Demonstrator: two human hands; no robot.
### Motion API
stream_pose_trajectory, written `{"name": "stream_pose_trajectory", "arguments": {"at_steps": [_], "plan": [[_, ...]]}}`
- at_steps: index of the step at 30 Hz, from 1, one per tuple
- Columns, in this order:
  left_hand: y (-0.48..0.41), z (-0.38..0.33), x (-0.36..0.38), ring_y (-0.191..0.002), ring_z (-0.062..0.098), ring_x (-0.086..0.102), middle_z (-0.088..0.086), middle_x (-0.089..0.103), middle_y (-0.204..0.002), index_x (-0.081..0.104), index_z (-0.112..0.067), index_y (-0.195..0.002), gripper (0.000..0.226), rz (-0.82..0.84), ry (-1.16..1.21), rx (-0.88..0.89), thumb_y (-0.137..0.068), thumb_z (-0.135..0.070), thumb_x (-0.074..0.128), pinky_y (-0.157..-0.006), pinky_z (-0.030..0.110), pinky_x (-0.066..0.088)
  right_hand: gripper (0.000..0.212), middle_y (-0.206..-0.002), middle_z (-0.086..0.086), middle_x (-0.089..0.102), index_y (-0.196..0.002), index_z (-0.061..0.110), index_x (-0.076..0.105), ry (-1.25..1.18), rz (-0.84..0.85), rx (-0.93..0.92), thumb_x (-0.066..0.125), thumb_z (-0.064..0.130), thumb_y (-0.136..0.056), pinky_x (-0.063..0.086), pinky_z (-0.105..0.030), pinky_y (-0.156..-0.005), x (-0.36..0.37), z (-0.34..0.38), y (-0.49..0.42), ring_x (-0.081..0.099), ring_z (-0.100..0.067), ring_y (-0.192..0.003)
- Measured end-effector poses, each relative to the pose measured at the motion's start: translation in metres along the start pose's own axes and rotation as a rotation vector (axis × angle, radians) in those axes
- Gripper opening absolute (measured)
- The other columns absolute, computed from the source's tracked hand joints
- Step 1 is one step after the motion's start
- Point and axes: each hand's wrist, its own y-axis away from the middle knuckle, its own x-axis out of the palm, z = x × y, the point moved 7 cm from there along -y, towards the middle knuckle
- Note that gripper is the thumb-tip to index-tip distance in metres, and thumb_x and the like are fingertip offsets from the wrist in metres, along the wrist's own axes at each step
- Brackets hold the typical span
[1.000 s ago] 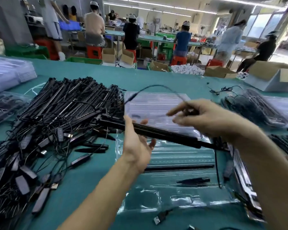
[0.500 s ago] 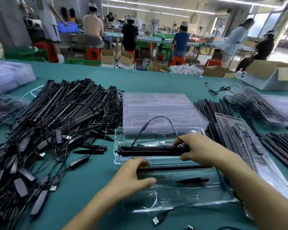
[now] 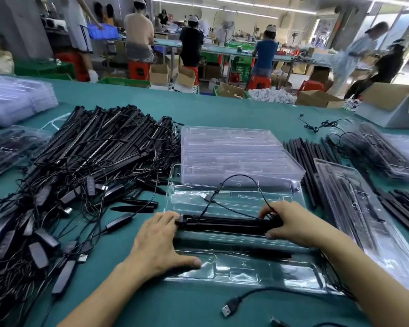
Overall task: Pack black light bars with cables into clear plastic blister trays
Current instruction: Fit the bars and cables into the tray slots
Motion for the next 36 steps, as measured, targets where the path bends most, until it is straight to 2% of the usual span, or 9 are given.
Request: {"name": "stream_pose_trajectory", "arguments": {"at_steps": [6,10,14,16,19,22,24,32,36], "plan": [[0.005,0.007,0.0,-0.129,0.005,0.039,-0.02,0.043,-0.135,0.037,-0.035,-0.143,0.115,-0.003,0.191,-0.071,-0.046,-0.094,0.058,-0.112,0.028,0.028,0.038,-0.1,0.01,0.066,-0.094,0.051,0.054,0.014,0.021,0.074,0.079,0.038,-0.07,0.051,-0.03,-0.084,0.02,-0.01,0.008,0.062,-0.012,-0.094],[0.007,0.009,-0.003,-0.126,0.005,0.041,-0.022,0.046,-0.132,0.039,-0.037,-0.14,0.112,-0.029,0.218,-0.083,-0.044,-0.09,0.061,-0.112,0.029,0.031,0.034,-0.088,0.021,0.063,-0.099,0.047,0.059,-0.06,-0.028,0.026,0.078,0.036,-0.072,0.043,-0.016,-0.068,0.034,-0.002,0.009,0.058,-0.001,-0.085],[0.009,0.01,-0.006,-0.121,0.002,0.044,-0.026,0.048,-0.127,0.046,-0.039,-0.135,0.104,-0.042,0.248,-0.072,-0.045,-0.088,0.066,-0.108,0.03,0.035,0.027,-0.091,0.019,0.065,-0.105,0.039,0.064,-0.135,-0.05,-0.036,0.074,0.038,-0.08,0.048,-0.023,-0.078,0.042,0.012,0.004,0.059,-0.002,-0.088],[0.01,0.014,-0.007,-0.116,0.001,0.048,-0.028,0.051,-0.123,0.053,-0.041,-0.126,0.09,-0.056,0.367,-0.084,-0.048,-0.084,0.068,-0.104,0.031,0.039,0.02,-0.094,0.016,0.066,-0.106,0.038,0.064,-0.119,-0.038,-0.04,0.068,0.041,-0.086,0.049,-0.027,-0.082,0.045,0.015,0.001,0.06,-0.004,-0.09],[0.012,0.021,-0.009,-0.108,-0.003,0.054,-0.029,0.059,-0.111,0.064,-0.043,-0.101,0.052,-0.129,0.575,-0.117,-0.061,-0.076,0.067,-0.096,0.03,0.046,0.019,-0.102,0.015,0.066,-0.11,0.036,0.063,-0.081,-0.04,-0.009,0.061,0.039,-0.092,0.049,-0.032,-0.087,0.048,0.01,-0.001,0.06,-0.01,-0.098],[0.013,0.025,-0.009,-0.106,-0.004,0.055,-0.029,0.061,-0.106,0.07,-0.042,-0.08,0.027,-0.187,0.621,-0.14,-0.069,-0.067,0.066,-0.092,0.031,0.047,0.021,-0.111,0.011,0.065,-0.113,0.038,0.061,-0.021,-0.092,0.068,0.058,0.033,-0.094,0.05,-0.036,-0.09,0.046,0.0,0.0,0.06,-0.019,-0.106],[0.012,0.026,-0.007,-0.105,-0.003,0.056,-0.028,0.062,-0.105,0.071,-0.04,-0.076,0.018,-0.186,0.636,-0.145,-0.071,-0.057,0.075,-0.09,0.032,0.047,0.023,-0.113,0.008,0.065,-0.114,0.04,0.058,0.069,-0.115,0.11,0.055,0.031,-0.093,0.05,-0.036,-0.086,0.043,-0.005,0.001,0.06,-0.024,-0.106],[0.012,0.019,-0.011,-0.11,0.002,0.056,-0.024,0.06,-0.111,0.071,-0.042,-0.081,0.029,-0.163,0.589,-0.062,-0.063,-0.064,0.066,-0.099,0.045,0.044,0.008,-0.105,0.002,0.063,-0.099,0.032,0.054,0.312,-0.096,0.057,0.055,0.026,-0.094,0.045,-0.034,-0.069,0.032,-0.009,-0.005,0.063,-0.03,-0.094],[0.012,0.008,-0.017,-0.105,0.006,0.059,-0.023,0.063,-0.104,0.075,-0.039,-0.083,0.026,-0.19,0.513,0.038,-0.072,-0.061,0.065,-0.095,0.05,0.045,0.017,-0.1,0.005,0.056,-0.102,0.03,0.051,0.381,-0.192,0.006,0.05,0.016,-0.092,0.042,-0.034,-0.064,0.032,-0.005,-0.001,0.062,-0.03,-0.089]]}}
